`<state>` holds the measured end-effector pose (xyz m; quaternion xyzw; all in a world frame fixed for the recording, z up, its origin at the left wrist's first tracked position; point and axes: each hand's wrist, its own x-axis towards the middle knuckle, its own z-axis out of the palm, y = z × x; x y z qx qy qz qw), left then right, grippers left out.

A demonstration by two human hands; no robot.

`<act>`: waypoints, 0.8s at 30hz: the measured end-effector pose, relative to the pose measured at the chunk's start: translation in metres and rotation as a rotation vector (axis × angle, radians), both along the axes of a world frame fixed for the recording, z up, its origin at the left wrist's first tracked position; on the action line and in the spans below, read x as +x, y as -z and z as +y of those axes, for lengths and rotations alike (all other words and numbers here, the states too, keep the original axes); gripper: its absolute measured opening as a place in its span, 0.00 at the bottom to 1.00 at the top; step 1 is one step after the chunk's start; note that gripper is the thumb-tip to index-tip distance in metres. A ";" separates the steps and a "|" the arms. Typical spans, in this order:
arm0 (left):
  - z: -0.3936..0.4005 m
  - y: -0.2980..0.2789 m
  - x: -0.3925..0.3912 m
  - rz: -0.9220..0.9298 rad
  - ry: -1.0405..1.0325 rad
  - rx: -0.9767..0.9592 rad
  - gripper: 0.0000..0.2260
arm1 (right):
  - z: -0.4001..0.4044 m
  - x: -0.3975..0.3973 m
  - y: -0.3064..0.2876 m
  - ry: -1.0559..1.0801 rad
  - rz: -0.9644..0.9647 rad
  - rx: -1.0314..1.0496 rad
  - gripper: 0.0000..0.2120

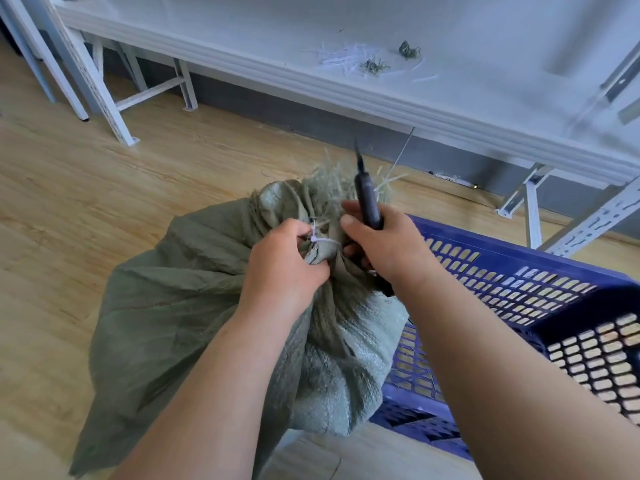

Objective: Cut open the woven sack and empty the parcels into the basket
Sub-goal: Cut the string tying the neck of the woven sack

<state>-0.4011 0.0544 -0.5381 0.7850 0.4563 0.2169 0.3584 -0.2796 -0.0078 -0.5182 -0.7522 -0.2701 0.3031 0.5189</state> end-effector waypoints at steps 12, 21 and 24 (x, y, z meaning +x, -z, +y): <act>0.004 0.005 -0.003 0.031 -0.059 0.272 0.14 | -0.005 -0.011 0.002 -0.151 -0.343 0.025 0.03; 0.002 -0.001 -0.009 -0.015 -0.027 0.273 0.12 | -0.006 -0.006 -0.007 -0.234 -0.461 -0.016 0.04; -0.002 -0.007 -0.011 -0.121 0.013 0.174 0.12 | -0.006 -0.007 -0.005 -0.184 -0.327 0.057 0.07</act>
